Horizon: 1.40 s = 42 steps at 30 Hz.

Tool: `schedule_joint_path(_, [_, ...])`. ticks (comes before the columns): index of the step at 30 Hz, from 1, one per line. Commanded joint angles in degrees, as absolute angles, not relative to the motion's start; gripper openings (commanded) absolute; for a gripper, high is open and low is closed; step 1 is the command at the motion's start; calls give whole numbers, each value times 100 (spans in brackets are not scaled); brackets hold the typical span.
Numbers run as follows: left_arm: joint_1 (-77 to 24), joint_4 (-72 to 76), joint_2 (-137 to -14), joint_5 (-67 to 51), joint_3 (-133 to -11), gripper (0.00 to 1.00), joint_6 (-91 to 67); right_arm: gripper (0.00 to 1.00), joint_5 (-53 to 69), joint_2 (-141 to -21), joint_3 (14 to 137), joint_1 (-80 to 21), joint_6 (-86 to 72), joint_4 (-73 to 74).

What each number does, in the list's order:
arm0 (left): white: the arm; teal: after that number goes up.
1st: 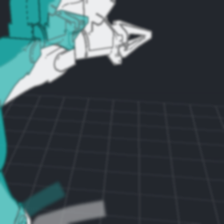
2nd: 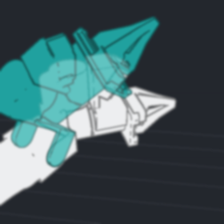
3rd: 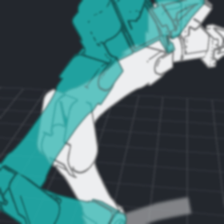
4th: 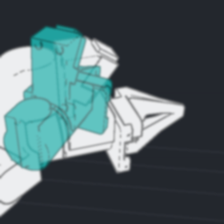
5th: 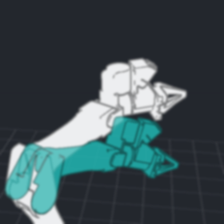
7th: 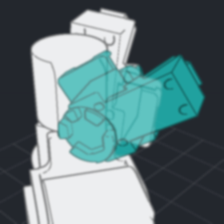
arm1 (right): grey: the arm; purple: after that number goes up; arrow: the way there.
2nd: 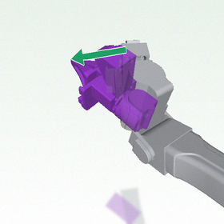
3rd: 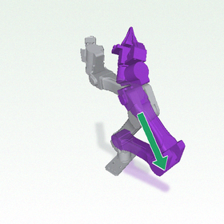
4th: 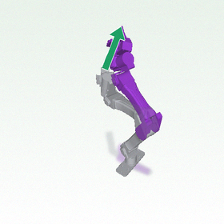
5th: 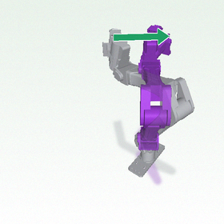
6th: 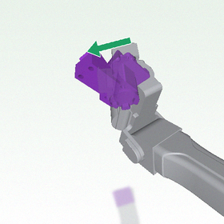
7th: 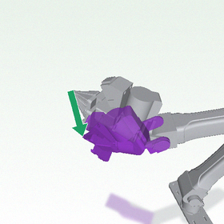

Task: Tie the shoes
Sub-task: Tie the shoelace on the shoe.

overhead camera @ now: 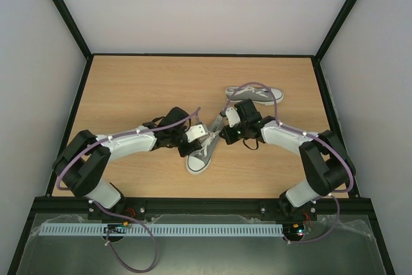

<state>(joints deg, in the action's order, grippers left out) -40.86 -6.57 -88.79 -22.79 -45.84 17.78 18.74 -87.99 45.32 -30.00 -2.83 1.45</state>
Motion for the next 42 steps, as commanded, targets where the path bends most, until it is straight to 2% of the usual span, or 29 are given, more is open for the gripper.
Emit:
schedule_joint_path(1, [-4078, -1144, -8582, -2840, -4623, 22, 2896, 1, 1973, -8818, 4687, -2979, -75, 287])
schedule_joint_path(5, [-3963, -1632, -8499, -3030, -4990, 35, 4043, 2, 2146, -8812, 4726, -2979, -19, 370])
schedule_joint_path(7, [-3912, -1672, -8486, -3118, -5298, 38, 4214, 2, 2136, -8767, 4704, -2979, -16, 374])
schedule_joint_path(10, [-3985, -989, -8439, -3397, -5516, 46, 3943, 2, 2191, -8761, 4690, -2979, -46, 353])
schedule_joint_path(13, [-4163, -31, -8632, -3042, -5357, 51, 3113, 2, 2251, -8796, 4702, -2979, -132, 299])
schedule_joint_path(16, [-4209, 545, -8944, -2463, -5159, 48, 2341, 2, 2377, -8772, 4694, -2979, -198, 240])
schedule_joint_path(27, [-4373, 1401, -9444, -1470, -4962, 36, 2336, 1, 2452, -8731, 4711, -2979, -209, 212])
schedule_joint_path(31, [-4375, 1401, -9508, -1627, -4909, 34, 2367, 1, 2438, -8690, 4699, -2979, -189, 265])
schedule_joint_path(38, [-4434, 1143, -9505, -2028, -4861, 38, 2431, 1, 2311, -8583, 4725, -2979, -178, 372])
schedule_joint_path(42, [-4438, 1021, -9540, -2001, -4858, 30, 2475, 1, 2272, -8488, 4744, -2979, -167, 449])
